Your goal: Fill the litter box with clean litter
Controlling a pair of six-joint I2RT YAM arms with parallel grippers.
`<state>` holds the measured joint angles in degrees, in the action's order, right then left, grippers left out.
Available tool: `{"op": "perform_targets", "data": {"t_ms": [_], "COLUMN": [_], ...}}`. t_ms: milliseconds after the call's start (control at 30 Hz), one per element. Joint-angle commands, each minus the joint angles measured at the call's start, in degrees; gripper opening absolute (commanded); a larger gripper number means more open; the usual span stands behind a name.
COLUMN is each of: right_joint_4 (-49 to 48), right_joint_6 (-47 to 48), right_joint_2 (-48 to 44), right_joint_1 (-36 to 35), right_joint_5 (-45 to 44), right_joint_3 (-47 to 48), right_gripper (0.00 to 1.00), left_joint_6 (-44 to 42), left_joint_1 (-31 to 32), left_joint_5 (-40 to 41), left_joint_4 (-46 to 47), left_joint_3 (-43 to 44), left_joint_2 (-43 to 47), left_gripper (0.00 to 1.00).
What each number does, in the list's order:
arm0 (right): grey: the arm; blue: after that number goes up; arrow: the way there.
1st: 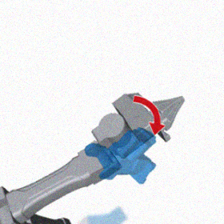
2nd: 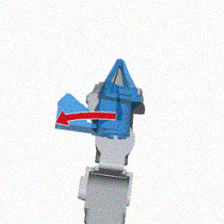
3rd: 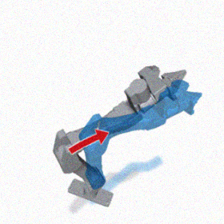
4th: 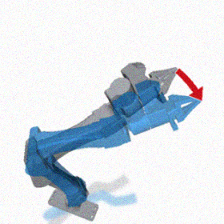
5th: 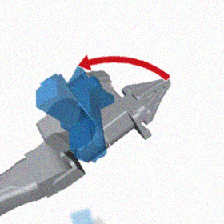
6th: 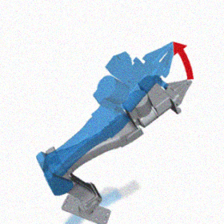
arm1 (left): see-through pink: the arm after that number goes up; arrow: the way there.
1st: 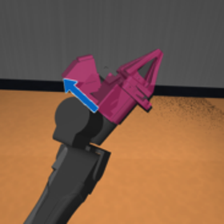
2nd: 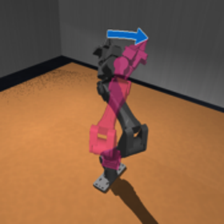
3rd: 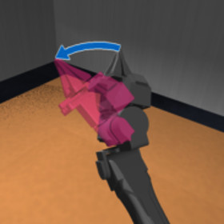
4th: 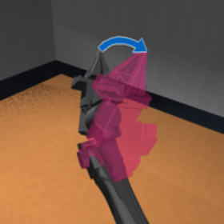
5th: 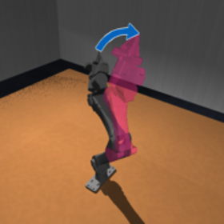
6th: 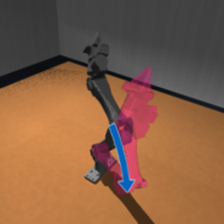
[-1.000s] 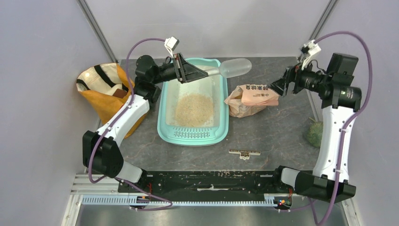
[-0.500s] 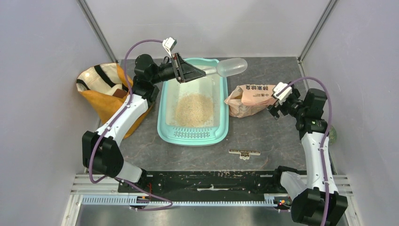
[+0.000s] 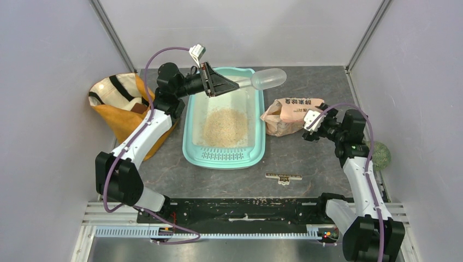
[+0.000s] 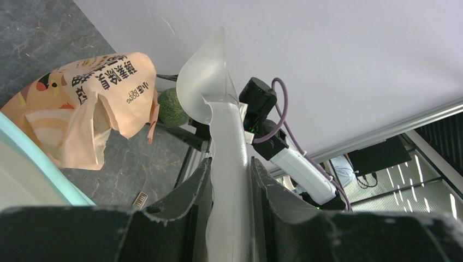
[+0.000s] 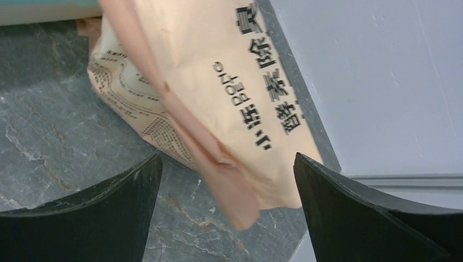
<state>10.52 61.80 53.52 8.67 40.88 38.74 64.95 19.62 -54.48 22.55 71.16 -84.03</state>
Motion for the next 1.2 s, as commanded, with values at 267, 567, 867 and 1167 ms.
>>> {"op": "perform_targets", "data": {"t_ms": [267, 567, 867, 1167], "right_joint_4": [-20.3, -21.3, 10.9, 45.3], "right_joint_6": [5.4, 6.4, 10.2, 17.8], "right_joint_2": [3.0, 8.3, 8.1, 20.5], "right_joint_1": [-2.9, -3.2, -3.2, -3.2], "right_joint_5": [-4.7, -3.5, 2.6, 1.1], "right_joint_3": [-6.4, -4.0, 14.0, 38.3], "right_gripper": [0.97, 0.61, 0.0, 0.0], "left_joint_6": [-1.8, -3.1, -13.3, -32.9], "left_joint_1": [-0.3, -0.3, 0.2, 3.3], "left_joint_5": [-0.4, -0.4, 2.1, 6.3], "left_joint_4": [1.6, -0.9, -15.7, -39.0], "left_joint_3": [0.2, 0.1, -0.8, 0.6], "left_joint_2": [2.2, 3.0, 6.4, 8.7], "left_gripper": [0.02, 0.02, 0.02, 0.02]}}
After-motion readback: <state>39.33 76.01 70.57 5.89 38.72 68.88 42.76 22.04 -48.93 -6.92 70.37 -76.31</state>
